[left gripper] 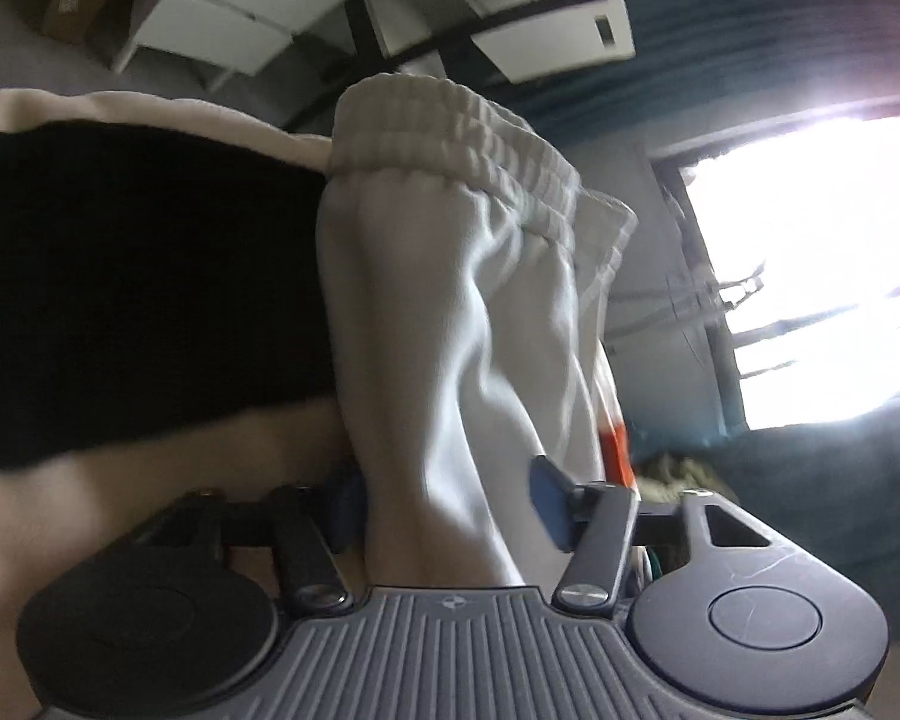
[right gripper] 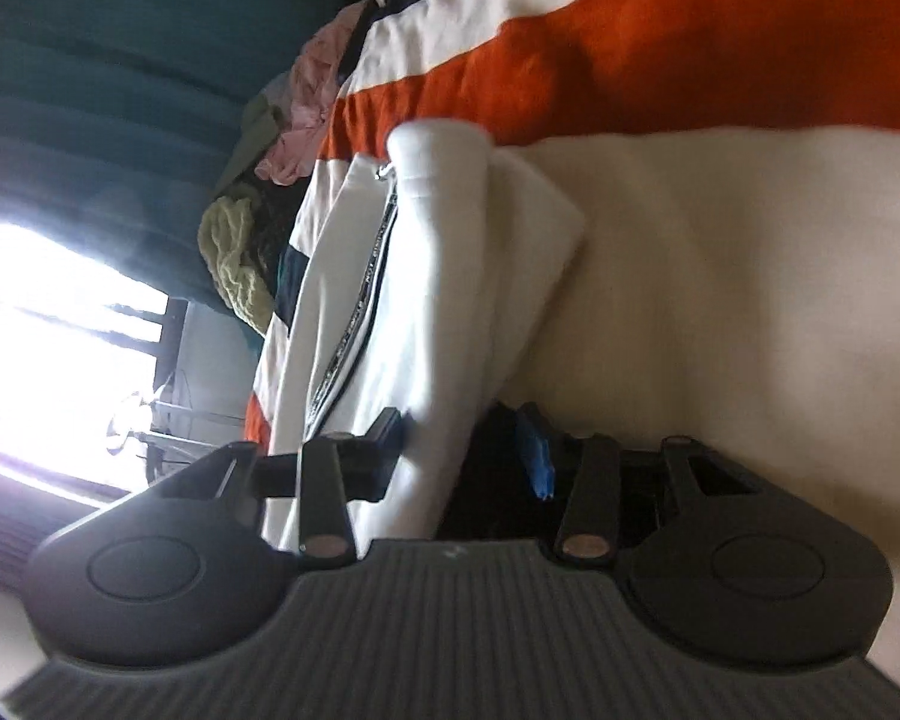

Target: Fold clothes

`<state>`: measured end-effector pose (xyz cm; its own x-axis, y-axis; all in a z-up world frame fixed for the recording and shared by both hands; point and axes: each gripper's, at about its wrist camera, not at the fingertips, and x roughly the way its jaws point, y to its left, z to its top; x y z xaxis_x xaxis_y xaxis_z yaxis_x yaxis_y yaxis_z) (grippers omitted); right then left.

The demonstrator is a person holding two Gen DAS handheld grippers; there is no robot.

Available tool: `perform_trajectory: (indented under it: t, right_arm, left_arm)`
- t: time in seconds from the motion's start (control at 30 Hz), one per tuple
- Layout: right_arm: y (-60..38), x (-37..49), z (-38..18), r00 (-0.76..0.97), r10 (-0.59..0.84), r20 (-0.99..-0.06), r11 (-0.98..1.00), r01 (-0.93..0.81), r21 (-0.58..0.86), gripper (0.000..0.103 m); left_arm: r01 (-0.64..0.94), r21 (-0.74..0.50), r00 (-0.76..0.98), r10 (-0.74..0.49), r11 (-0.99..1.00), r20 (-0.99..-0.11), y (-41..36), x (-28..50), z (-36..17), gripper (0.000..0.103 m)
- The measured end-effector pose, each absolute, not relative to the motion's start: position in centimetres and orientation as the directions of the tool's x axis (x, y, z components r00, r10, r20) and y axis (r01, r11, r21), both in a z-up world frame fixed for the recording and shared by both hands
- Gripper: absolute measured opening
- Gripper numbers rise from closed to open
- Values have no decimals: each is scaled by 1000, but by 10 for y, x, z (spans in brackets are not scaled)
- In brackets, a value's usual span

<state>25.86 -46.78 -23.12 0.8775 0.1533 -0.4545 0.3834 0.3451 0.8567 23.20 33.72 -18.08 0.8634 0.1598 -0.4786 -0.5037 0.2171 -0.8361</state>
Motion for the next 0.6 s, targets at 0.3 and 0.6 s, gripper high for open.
perform_trajectory:
  t: [0.3,0.6]
  right_arm:
    - [-500,293,-234,908,50,-417,309,383,871,18]
    - [-508,266,-195,938,49,-343,333,309,891,11]
  left_arm:
    - [-437,-872,888,257,221,-381,345,231,-178,14]
    - [-413,-852,901,281,322,-331,340,198,-158,13]
